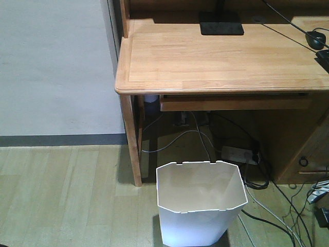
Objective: Move trash bin to bedside with robot
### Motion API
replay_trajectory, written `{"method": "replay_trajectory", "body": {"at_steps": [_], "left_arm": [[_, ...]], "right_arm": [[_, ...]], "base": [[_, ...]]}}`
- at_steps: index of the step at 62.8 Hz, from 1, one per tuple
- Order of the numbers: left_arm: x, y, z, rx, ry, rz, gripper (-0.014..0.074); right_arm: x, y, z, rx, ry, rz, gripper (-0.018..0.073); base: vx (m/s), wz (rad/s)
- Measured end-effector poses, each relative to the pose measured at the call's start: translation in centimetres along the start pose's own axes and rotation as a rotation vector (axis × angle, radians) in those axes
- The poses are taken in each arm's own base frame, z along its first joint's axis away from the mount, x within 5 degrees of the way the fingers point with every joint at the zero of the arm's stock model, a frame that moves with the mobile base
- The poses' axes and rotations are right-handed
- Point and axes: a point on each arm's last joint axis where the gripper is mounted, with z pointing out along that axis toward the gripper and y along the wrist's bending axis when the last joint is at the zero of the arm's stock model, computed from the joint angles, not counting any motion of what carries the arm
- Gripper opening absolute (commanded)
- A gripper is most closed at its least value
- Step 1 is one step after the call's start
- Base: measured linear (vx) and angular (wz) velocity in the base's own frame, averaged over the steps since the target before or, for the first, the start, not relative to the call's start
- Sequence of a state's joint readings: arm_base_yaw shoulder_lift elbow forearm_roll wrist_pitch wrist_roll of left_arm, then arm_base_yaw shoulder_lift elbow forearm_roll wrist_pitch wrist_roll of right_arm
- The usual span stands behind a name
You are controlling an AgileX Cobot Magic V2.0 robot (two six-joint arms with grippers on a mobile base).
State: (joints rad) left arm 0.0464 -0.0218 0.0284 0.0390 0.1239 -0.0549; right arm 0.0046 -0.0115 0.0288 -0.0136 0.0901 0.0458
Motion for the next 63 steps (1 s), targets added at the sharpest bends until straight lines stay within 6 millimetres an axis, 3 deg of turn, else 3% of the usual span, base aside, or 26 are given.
{"method": "replay_trajectory", "body": {"at_steps": [63], "left_arm": [[0.0,0.0,0.0,0.0,0.0,0.0,-0.0006]], "right_arm": [[0.0,0.0,0.0,0.0,0.0,0.0,-0.0009]], "base": [[0.0,0.0]]}}
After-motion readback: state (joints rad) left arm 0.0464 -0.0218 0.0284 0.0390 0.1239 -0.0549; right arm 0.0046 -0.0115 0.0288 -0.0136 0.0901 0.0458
